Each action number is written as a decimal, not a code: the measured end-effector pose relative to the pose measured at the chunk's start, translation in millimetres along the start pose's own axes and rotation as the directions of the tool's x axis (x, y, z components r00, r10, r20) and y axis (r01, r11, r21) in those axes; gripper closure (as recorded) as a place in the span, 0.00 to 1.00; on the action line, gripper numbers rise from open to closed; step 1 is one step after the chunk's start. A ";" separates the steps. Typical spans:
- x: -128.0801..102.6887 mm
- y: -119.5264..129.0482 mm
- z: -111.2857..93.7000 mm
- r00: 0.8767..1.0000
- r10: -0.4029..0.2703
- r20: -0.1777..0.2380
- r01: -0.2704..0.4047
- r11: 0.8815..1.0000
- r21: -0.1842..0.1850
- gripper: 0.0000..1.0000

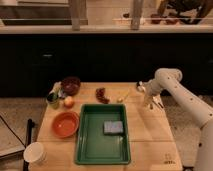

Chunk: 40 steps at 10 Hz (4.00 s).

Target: Place banana in red bowl

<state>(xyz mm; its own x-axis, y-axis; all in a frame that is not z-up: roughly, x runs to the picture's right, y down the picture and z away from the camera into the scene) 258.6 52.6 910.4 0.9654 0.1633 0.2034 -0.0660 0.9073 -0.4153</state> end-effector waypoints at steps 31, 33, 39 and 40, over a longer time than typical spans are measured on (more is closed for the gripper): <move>-97.1 12.6 57.9 0.885 -0.450 0.120 0.464 0.874 -0.144 0.21; -98.8 13.0 60.2 0.882 -0.454 0.125 0.469 0.870 -0.150 0.38; -92.6 13.6 59.4 0.886 -0.441 0.140 0.459 0.876 -0.148 0.96; -91.9 14.2 59.1 0.887 -0.440 0.142 0.458 0.877 -0.147 1.00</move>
<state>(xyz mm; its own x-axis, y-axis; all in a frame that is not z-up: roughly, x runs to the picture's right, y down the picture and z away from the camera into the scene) 154.1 73.4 938.2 0.8494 -0.1991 0.4887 0.4216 0.8131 -0.4015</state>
